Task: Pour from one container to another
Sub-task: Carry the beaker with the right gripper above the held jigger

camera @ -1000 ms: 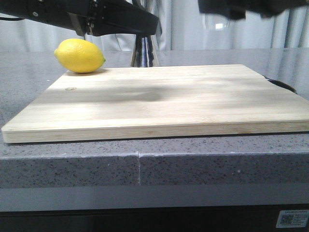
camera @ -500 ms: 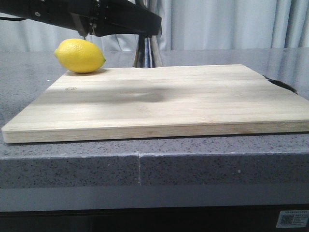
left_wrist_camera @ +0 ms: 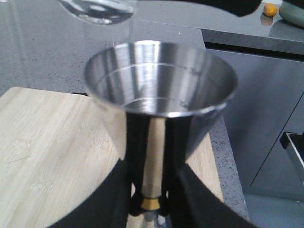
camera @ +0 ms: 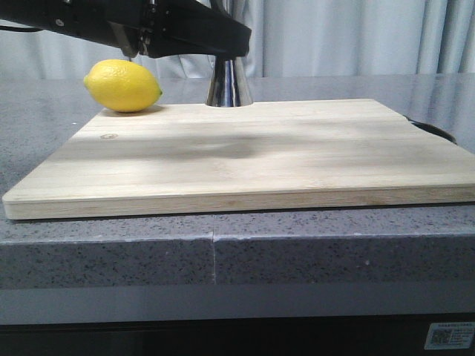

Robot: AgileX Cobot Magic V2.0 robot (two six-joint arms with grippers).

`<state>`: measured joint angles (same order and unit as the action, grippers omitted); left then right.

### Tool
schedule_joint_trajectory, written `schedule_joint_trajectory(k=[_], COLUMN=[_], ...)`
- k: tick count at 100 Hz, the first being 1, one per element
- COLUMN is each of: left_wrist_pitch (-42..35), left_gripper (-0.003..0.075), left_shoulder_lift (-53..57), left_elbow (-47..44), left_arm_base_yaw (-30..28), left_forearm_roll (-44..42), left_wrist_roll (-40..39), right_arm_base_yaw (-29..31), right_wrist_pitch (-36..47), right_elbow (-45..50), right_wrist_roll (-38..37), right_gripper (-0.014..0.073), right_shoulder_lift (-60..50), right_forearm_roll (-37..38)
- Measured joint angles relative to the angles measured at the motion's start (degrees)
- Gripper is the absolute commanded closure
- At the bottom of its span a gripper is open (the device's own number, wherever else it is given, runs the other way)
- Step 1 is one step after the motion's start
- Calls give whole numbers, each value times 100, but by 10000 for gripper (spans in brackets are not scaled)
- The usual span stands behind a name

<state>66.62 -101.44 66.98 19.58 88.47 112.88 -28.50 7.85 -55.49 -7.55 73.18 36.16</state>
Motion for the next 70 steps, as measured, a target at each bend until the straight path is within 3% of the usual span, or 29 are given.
schedule_joint_trajectory(k=[70], left_wrist_pitch=[0], left_gripper=[649], left_shoulder_lift=[0], left_elbow=[0], left_arm_base_yaw=[0], left_forearm_roll=[-23], left_wrist_roll=[0], right_arm_base_yaw=[-22], right_wrist_pitch=[0], right_elbow=[0], right_wrist_roll=[0], right_gripper=[357], right_shoulder_lift=[0], right_forearm_roll=[660])
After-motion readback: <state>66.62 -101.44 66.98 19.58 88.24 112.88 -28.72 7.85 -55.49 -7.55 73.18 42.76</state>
